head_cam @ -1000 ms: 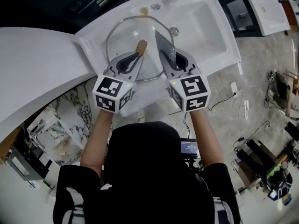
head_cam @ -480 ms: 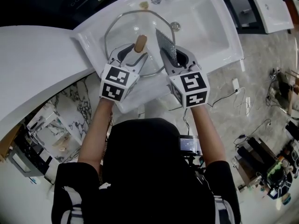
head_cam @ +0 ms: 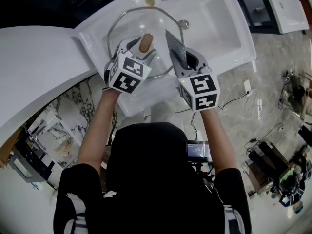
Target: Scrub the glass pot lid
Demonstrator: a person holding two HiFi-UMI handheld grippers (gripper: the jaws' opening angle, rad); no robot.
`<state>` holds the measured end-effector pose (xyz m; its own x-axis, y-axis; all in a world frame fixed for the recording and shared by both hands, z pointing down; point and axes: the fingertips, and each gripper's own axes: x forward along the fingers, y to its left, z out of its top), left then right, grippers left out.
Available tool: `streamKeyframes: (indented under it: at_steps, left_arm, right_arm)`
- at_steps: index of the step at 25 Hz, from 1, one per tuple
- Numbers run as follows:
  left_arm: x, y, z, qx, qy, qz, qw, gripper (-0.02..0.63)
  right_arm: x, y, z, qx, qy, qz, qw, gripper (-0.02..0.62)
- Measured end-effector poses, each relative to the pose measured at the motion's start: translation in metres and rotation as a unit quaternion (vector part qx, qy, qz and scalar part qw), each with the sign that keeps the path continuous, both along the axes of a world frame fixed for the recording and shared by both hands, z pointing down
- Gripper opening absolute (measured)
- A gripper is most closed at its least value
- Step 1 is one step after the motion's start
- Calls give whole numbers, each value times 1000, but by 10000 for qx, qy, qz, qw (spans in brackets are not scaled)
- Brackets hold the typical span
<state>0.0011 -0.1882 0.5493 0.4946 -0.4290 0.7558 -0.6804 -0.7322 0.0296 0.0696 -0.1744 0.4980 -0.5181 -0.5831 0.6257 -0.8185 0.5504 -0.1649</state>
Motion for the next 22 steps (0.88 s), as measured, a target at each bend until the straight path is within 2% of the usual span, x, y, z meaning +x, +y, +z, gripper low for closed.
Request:
streamKeyframes:
  at_steps: [2, 6, 22]
  left_arm:
    - [-1, -2, 5, -12, -192, 87, 9998, 229]
    - [-3, -4, 15, -95, -297, 122, 9994, 229]
    - [6, -11, 28, 2, -505, 286, 9983, 226]
  right_arm:
    - [3, 1, 2, -31, 19, 34, 10000, 69]
    - [8, 3, 6, -81, 66, 72, 9999, 69]
    - [17, 12, 22, -258, 200, 78, 9994, 69]
